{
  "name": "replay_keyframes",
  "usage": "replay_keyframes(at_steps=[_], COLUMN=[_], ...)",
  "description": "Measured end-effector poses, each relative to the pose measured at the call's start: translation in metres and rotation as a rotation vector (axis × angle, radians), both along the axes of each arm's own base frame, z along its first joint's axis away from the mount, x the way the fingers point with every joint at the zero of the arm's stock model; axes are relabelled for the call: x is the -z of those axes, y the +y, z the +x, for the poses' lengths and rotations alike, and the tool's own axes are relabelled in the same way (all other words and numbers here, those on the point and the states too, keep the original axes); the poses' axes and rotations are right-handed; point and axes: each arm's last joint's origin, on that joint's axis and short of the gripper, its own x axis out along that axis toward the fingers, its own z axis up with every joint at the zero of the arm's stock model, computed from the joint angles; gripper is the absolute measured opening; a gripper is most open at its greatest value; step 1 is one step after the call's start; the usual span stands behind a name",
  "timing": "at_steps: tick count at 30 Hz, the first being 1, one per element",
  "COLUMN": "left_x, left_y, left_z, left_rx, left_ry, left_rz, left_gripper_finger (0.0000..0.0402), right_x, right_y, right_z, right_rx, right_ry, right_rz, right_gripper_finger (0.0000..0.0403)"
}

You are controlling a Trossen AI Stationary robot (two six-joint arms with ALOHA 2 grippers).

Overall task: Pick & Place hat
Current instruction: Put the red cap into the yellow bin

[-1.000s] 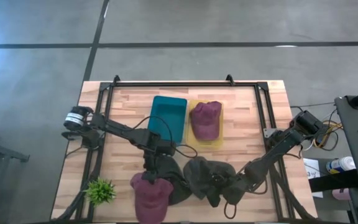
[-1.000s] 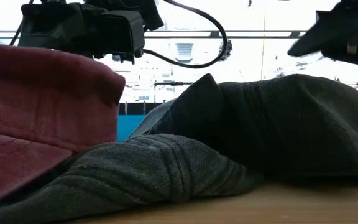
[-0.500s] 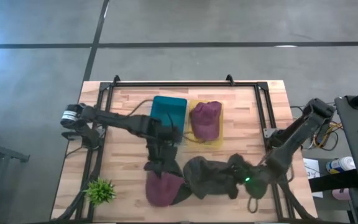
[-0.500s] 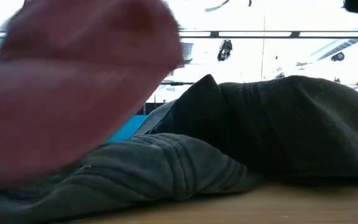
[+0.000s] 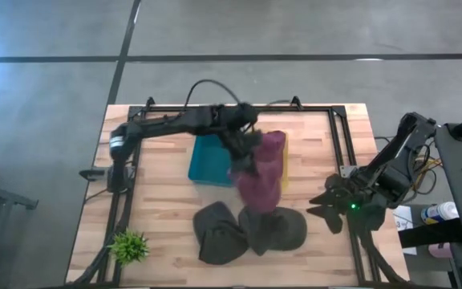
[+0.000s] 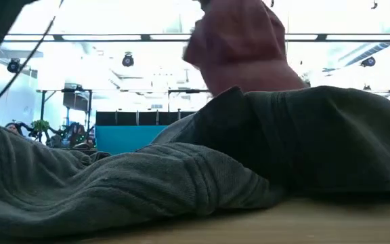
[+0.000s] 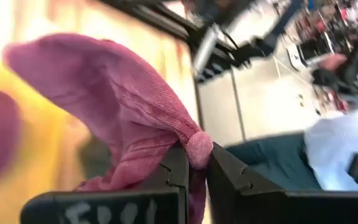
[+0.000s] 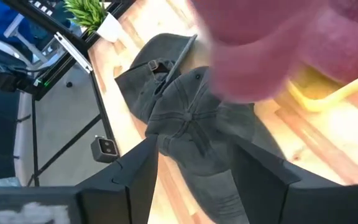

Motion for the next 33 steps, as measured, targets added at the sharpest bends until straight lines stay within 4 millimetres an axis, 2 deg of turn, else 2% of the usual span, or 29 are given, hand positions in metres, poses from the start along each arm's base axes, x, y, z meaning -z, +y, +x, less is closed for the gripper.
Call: replay_keyframes(at_steps=[6, 8, 11, 14, 19, 25, 29, 33], left_x=[-0.005, 0.008, 0.031, 0.041, 0.044, 0.044, 0.065, 0.085], left_y=[0.048, 0.061, 0.074, 0.073, 0.072, 0.079, 0.08, 0.07], left_z=[0.018, 0.023, 0.02, 0.011, 0.005, 0.024, 0.043, 0.054], left_rx=[-0.023, -0.021, -0.029, -0.008, 0.044, 0.024, 0.037, 0.088], left_ry=[-0.031, -0.022, 0.051, 0.135, 0.151, -0.027, -0.062, -0.037], left_rz=[0.087, 0.097, 0.08, 0.077, 0.167, 0.297, 0.274, 0.262], left_gripper_finger=[0.0028, 0.0028, 0.0028, 0.0028, 0.0028, 0.0029, 0.0043, 0.0042], right_x=[0.001, 0.002, 0.004, 0.005, 0.006, 0.006, 0.007, 0.007], right_y=[-0.004, -0.005, -0.005, -0.005, -0.007, -0.008, -0.009, -0.008], right_z=[-0.003, -0.003, -0.003, -0.004, -0.005, -0.005, -0.005, -0.005], right_rx=[0.002, 0.019, 0.045, 0.062, 0.068, 0.096, 0.11, 0.115], right_ry=[0.003, 0.01, 0.014, 0.019, 0.031, 0.021, 0.026, 0.029], right_rz=[-0.038, -0.026, -0.006, 0.008, -0.005, -0.018, 0.001, 0.015], right_gripper_finger=[0.0169, 0.0164, 0.0156, 0.0148, 0.0137, 0.0128, 0.0128, 0.0129])
